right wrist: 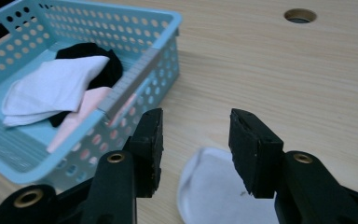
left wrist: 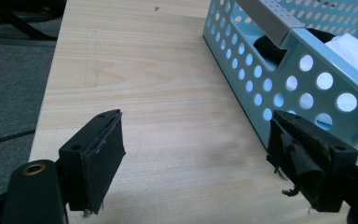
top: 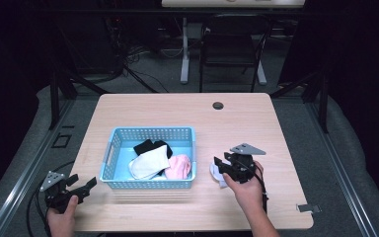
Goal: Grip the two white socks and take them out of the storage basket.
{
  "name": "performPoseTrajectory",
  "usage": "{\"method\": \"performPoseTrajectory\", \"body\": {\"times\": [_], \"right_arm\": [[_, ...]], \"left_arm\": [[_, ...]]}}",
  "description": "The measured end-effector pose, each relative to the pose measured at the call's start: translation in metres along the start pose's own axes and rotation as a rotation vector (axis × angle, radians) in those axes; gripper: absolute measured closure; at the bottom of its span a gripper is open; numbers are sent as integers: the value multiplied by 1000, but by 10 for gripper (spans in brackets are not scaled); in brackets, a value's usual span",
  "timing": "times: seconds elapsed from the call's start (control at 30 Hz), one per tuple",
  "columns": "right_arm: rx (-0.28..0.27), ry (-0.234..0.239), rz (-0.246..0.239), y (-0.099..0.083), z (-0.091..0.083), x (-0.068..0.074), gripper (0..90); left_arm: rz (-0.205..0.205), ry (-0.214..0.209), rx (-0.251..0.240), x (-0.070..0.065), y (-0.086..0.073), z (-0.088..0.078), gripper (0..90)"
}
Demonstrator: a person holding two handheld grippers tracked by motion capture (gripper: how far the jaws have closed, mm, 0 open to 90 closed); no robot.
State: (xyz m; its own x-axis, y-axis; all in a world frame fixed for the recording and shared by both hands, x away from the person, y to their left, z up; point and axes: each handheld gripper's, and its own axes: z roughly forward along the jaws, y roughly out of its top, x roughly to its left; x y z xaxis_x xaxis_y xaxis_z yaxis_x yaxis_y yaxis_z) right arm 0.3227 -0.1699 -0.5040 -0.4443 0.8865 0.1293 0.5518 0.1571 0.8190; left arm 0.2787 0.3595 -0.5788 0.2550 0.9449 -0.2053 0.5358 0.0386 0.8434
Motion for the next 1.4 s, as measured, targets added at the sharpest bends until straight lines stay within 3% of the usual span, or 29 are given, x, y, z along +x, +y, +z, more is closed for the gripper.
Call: {"method": "performPoseTrajectory", "body": {"times": [0.3, 0.43, 0.7, 0.97, 1.3, 1.4], "right_arm": [[20, 67, -70, 26, 14, 34, 542], [55, 98, -117, 35, 23, 49, 557], [159, 170, -132, 55, 46, 74, 565], [245, 206, -93, 75, 80, 91, 586], [348, 196, -26, 79, 123, 98, 583], [377, 175, -34, 79, 133, 99, 574]], "left_arm": [[-3, -2, -9, 0, 0, 0, 186], [-4, -2, -5, 1, 0, 0, 186], [-6, -4, -5, 1, 0, -1, 186], [-7, -4, -6, 2, 0, -1, 186], [-11, -8, -7, 1, 0, 0, 186], [-14, -8, -18, 1, 0, 0, 186]]}}
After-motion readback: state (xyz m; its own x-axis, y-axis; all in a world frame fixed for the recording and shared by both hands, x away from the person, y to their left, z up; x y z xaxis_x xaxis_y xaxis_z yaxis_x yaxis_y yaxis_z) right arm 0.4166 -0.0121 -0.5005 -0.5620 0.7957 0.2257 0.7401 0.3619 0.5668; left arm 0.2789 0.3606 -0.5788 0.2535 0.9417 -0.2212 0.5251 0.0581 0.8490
